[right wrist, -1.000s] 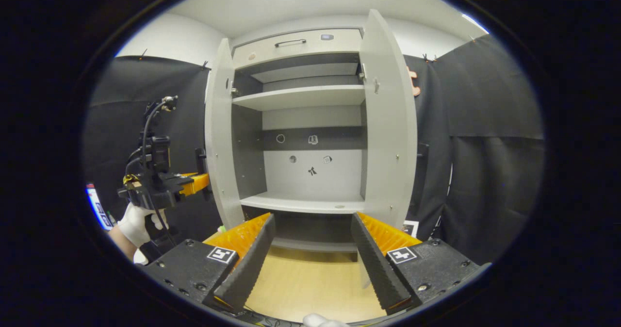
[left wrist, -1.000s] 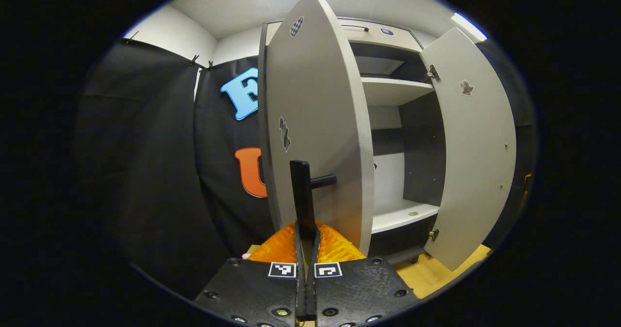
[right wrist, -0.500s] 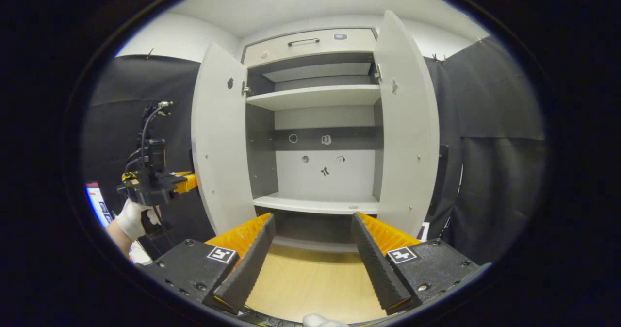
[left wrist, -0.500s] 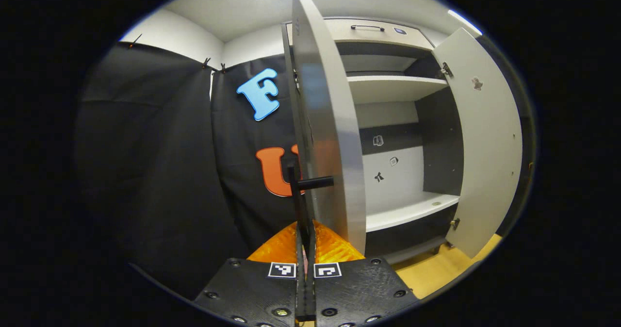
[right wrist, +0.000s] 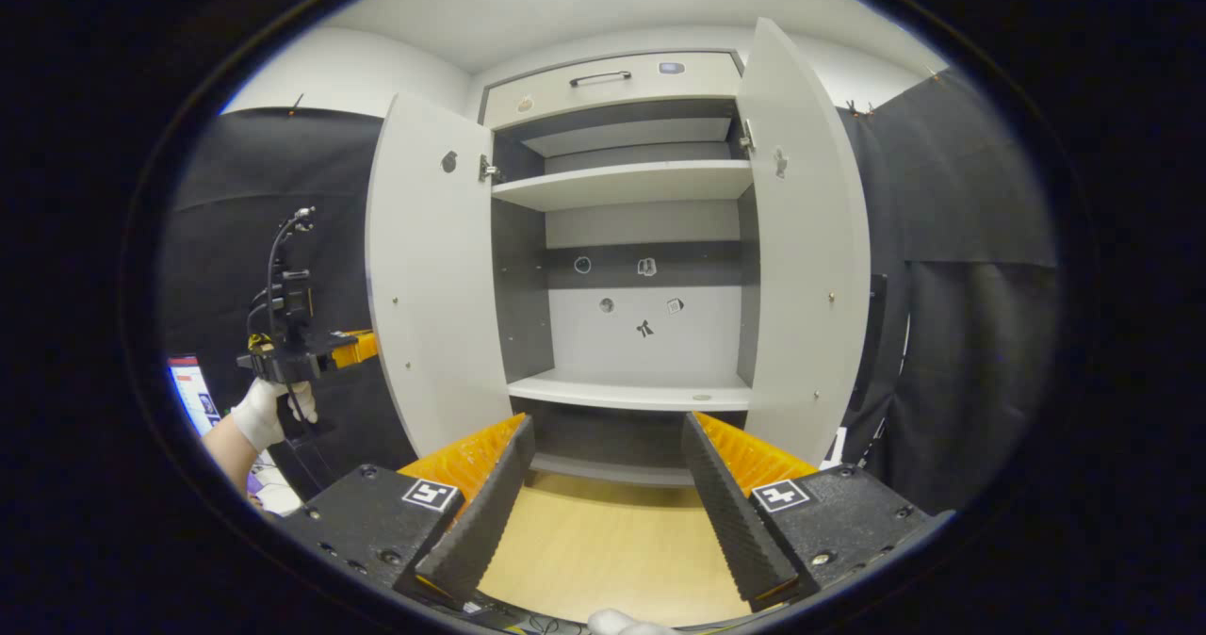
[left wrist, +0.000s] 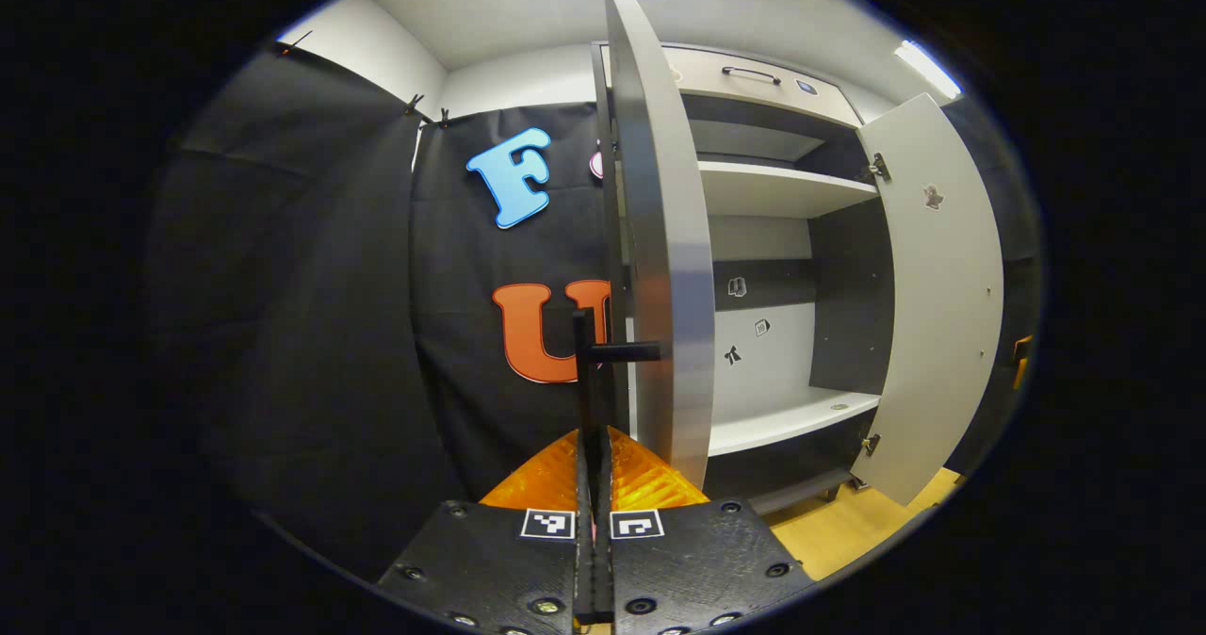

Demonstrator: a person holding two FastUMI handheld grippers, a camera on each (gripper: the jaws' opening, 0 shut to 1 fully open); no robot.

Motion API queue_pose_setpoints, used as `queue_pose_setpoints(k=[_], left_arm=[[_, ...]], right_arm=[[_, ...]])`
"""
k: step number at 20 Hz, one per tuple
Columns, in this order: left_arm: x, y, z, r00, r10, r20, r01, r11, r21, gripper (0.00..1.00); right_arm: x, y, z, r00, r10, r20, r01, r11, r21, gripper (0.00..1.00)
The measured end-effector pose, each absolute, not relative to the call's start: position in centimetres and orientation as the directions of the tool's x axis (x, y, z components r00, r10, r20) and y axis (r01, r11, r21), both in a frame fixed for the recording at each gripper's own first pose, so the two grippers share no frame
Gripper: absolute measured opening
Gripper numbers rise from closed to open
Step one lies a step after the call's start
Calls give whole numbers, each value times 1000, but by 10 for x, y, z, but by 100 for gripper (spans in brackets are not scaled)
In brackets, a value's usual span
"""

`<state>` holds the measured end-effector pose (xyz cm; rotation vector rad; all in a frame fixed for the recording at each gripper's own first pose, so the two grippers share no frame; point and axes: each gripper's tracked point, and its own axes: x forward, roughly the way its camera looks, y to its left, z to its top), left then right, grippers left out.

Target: Open the right door of the double-door shoe cabinet with the right hand, and open the left door with the left hand.

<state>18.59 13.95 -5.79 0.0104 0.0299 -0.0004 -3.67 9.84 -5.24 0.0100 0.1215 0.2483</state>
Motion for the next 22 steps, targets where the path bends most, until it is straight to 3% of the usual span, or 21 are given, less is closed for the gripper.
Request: queue_pose_setpoints(k=[1,7,9,10,11,12,14,15,16,20,22], left_arm=[[188,141,-58,1000,2,-30,-1,1000,13,0],[187,147,-60,998,41,-45,-41,999,4,1],[180,153,-62,996,66,-60,-67,998,-15,18],[177,158,-64,995,82,-60,-83,996,-13,43],[174,162,-62,993,101,-54,-102,995,-3,40],[169,165,-64,992,113,-54,-113,994,14,47],[160,172,-68,989,139,-55,-137,989,50,82],[157,172,-68,988,145,-57,-142,988,63,78],[152,170,-69,987,151,-60,-147,987,69,95],[134,168,-64,980,190,-66,-186,981,54,100],[125,164,-54,978,203,-55,-201,978,47,96]], right_arm=[[-37,97,-52,962,244,-120,-243,970,26,98],[-42,94,-54,962,244,-124,-242,970,36,98],[-43,91,-55,963,241,-124,-239,971,34,98],[-42,92,-56,962,241,-126,-239,970,34,98],[-42,92,-56,962,242,-128,-239,970,35,98],[-41,92,-57,962,242,-128,-239,970,35,98],[-40,90,-56,962,241,-127,-239,971,33,98],[-40,90,-55,962,242,-126,-240,970,32,98],[-39,89,-54,962,242,-125,-240,970,30,98],[-36,87,-49,965,236,-112,-235,972,23,98],[-35,81,-44,970,222,-100,-221,975,18,98]])
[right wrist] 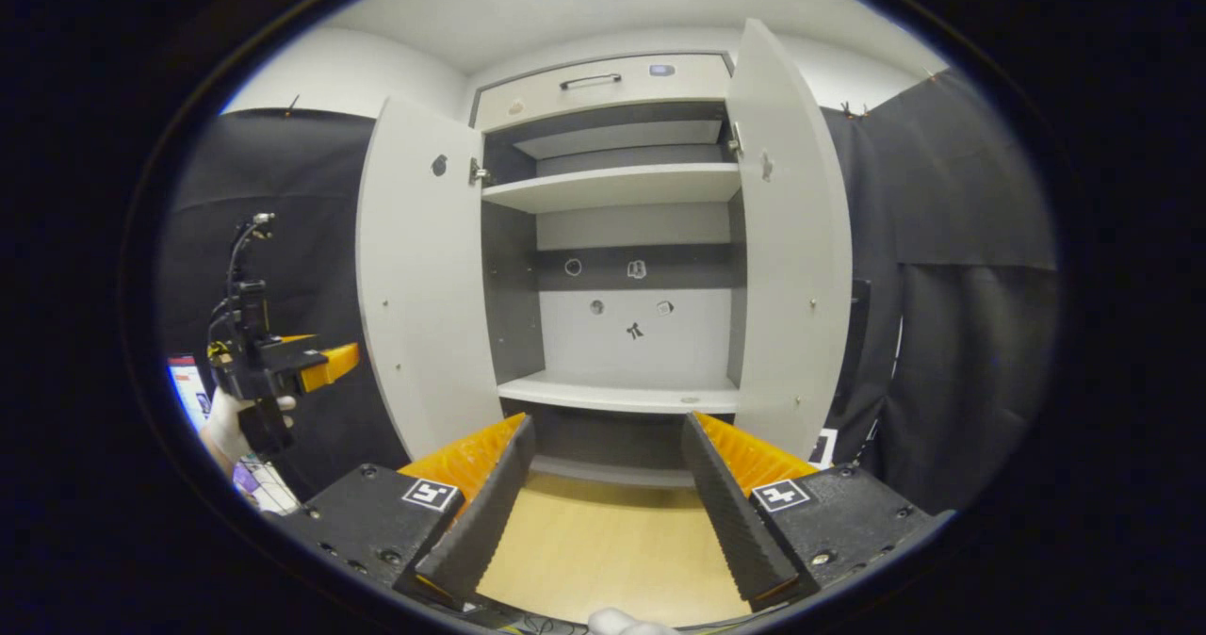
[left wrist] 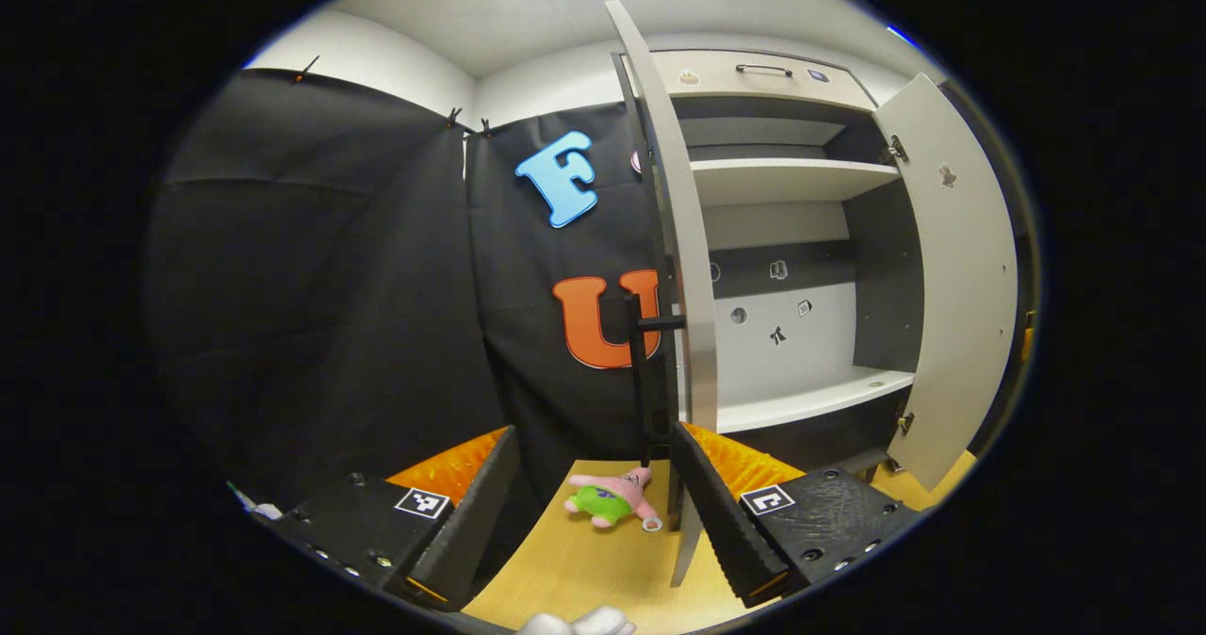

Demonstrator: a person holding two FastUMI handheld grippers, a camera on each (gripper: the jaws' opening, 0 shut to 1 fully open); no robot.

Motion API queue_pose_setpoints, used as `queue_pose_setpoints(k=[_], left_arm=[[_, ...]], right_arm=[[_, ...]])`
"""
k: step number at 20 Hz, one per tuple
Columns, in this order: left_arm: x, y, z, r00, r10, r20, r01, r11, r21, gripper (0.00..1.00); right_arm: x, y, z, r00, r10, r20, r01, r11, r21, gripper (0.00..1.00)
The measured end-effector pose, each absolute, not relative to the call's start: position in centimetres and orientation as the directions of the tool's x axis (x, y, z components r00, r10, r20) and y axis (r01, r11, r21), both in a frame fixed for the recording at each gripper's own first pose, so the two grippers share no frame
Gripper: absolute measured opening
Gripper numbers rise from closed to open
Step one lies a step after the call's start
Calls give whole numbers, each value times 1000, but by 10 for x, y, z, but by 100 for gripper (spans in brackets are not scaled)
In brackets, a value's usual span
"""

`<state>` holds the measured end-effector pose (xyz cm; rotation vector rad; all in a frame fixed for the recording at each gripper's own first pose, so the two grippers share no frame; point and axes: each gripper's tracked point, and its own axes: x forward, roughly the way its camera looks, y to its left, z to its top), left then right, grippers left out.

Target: Open the right door of the double-door shoe cabinet with the right hand, and open the left door with the left hand.

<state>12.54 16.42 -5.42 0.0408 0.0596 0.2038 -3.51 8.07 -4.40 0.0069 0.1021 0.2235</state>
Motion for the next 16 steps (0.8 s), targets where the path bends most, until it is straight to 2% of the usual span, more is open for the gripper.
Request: queue_pose_setpoints(k=[6,12,16], left_arm=[[105,127,-23,982,185,-29,-184,982,45,96],[106,56,-12,997,75,-15,-75,997,4,96],[102,19,-19,999,44,-23,-44,999,-8,96]], right_arm=[[-32,68,-37,977,191,-91,-191,981,8,98],[-33,51,-29,986,148,-72,-149,989,-3,98],[-31,38,-34,991,110,-77,-110,994,-3,98]])
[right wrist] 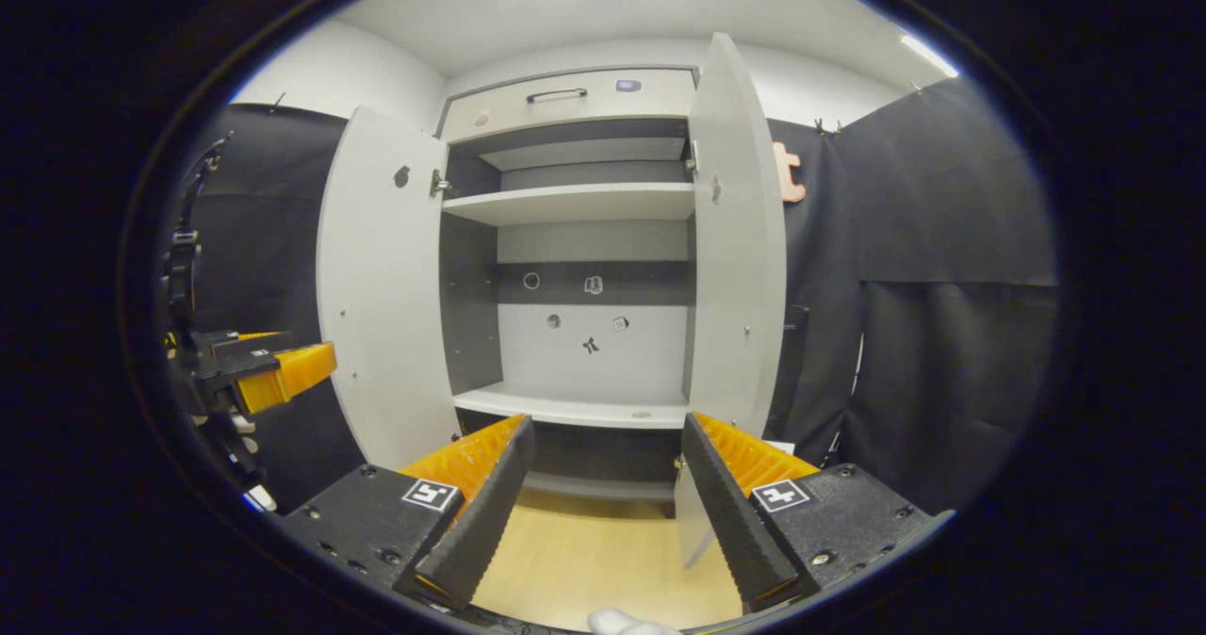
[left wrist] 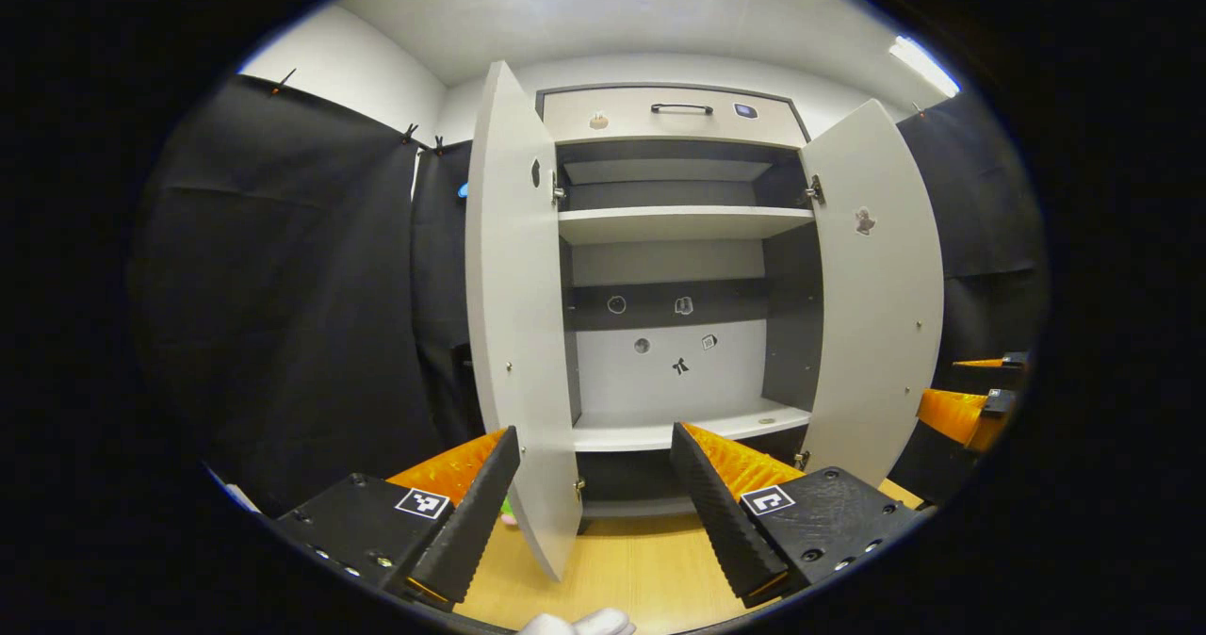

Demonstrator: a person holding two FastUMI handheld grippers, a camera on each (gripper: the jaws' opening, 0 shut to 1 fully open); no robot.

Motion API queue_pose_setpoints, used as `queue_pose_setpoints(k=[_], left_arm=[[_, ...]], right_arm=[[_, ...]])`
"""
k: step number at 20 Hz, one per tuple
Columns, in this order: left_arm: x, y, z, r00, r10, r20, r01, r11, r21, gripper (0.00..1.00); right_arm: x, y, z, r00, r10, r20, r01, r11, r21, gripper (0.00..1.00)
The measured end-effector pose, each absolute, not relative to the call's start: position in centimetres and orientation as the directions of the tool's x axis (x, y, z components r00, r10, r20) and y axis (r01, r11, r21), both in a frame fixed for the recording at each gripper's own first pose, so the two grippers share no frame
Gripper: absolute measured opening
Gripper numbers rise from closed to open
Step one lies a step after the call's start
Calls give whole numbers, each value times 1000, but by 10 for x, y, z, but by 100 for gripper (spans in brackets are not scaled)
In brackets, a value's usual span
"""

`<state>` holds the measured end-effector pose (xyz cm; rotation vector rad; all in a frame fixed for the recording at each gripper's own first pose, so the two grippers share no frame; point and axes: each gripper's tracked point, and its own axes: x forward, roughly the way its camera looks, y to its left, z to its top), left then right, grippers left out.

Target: Open the right door of the double-door shoe cabinet with the right hand, and open the left door with the left hand.

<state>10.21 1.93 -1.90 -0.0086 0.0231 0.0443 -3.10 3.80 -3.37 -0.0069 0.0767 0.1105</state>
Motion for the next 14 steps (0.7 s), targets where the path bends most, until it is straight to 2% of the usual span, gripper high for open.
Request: queue_pose_setpoints(k=[2,3,4,14], left_arm=[[97,11,-18,999,43,-17,-43,999,4,96],[95,8,-18,999,44,-16,-44,999,6,100],[92,6,-20,999,43,-15,-43,999,9,96],[89,-2,-29,998,57,-32,-57,998,12,96]], right_arm=[[-30,31,-37,992,94,-83,-94,996,0,98],[-29,28,-38,993,82,-84,-83,997,-1,98],[-29,25,-38,994,74,-85,-74,997,-1,98],[-28,19,-36,996,49,-72,-49,999,-1,98]])
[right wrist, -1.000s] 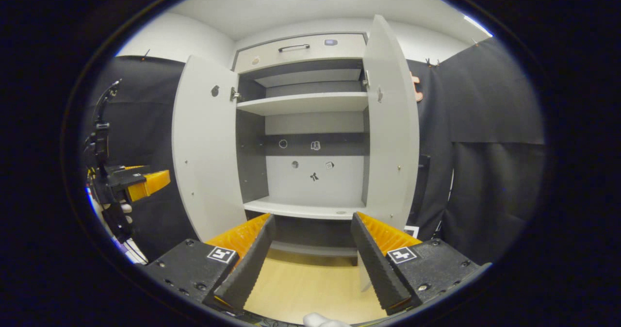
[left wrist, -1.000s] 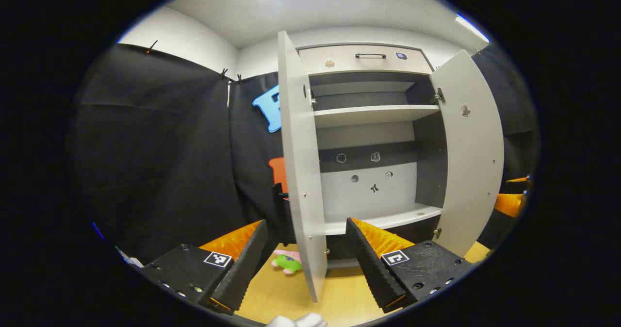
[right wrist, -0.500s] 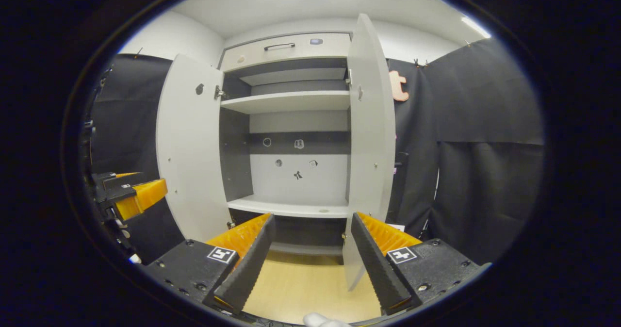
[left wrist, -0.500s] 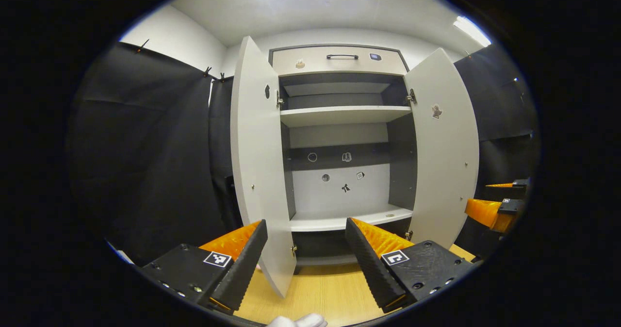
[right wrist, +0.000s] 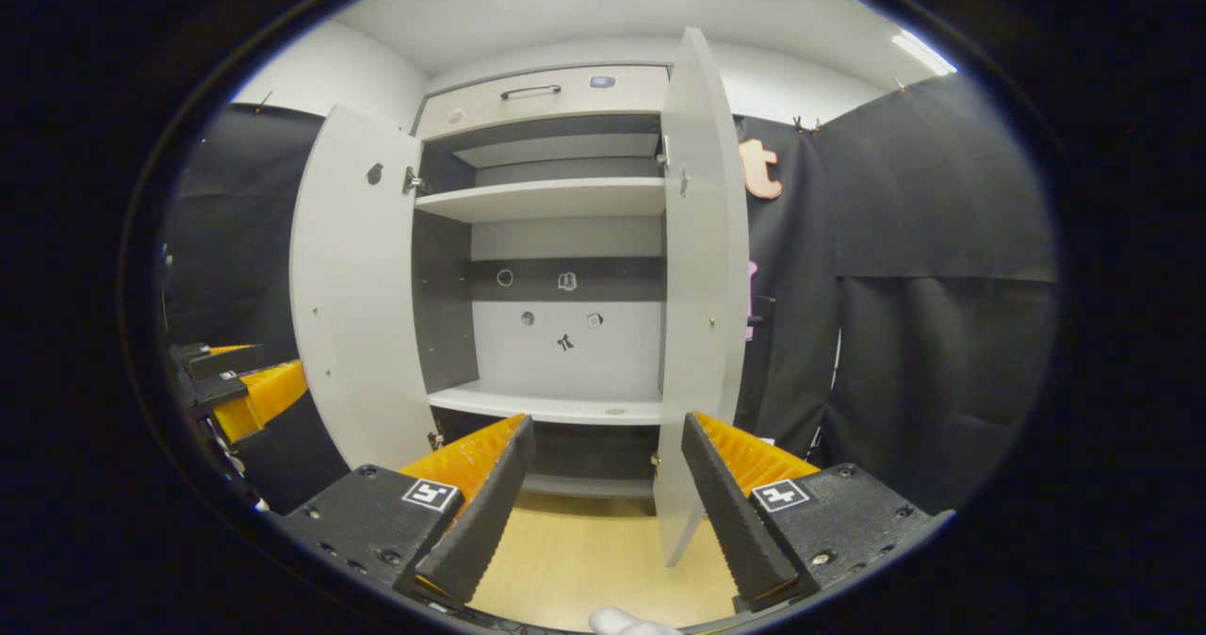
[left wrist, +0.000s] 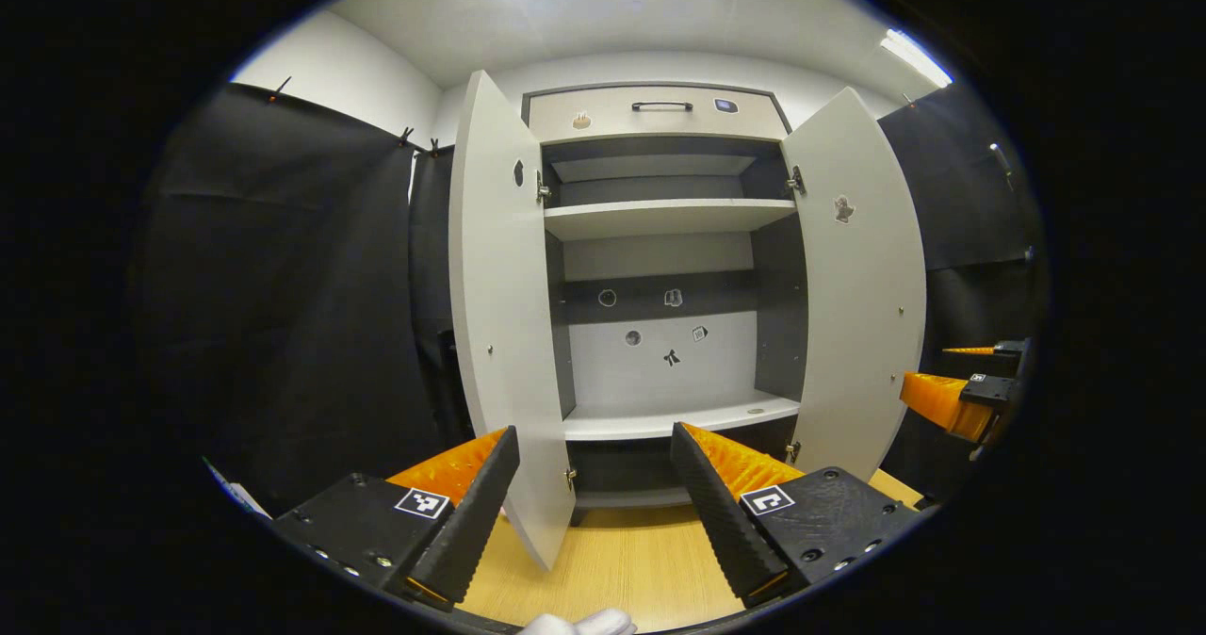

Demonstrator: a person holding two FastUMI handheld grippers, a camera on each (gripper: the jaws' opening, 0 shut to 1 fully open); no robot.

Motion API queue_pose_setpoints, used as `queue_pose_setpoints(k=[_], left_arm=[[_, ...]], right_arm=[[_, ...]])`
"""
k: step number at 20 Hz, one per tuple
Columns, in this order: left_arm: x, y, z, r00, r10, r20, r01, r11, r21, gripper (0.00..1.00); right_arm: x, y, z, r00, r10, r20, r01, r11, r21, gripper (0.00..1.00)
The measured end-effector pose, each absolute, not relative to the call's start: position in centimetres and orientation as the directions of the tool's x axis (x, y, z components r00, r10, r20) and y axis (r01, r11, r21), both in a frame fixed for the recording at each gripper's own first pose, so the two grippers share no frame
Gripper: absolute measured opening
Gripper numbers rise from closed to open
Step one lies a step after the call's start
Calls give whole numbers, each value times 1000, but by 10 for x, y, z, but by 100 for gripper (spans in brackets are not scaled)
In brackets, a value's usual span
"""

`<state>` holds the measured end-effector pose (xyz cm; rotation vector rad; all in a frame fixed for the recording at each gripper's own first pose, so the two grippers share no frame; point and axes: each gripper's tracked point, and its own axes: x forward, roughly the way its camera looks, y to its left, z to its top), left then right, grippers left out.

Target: Open the right door of the double-door shoe cabinet with the right hand, and open the left door with the left hand.

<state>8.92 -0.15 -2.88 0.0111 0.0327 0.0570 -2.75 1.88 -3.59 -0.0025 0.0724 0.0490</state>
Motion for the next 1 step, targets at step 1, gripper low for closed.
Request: queue_pose_setpoints(k=[1], left_arm=[[88,-1,-29,998,57,-27,-57,998,15,96]], right_arm=[[-27,17,-36,996,46,-73,-46,999,0,98]])
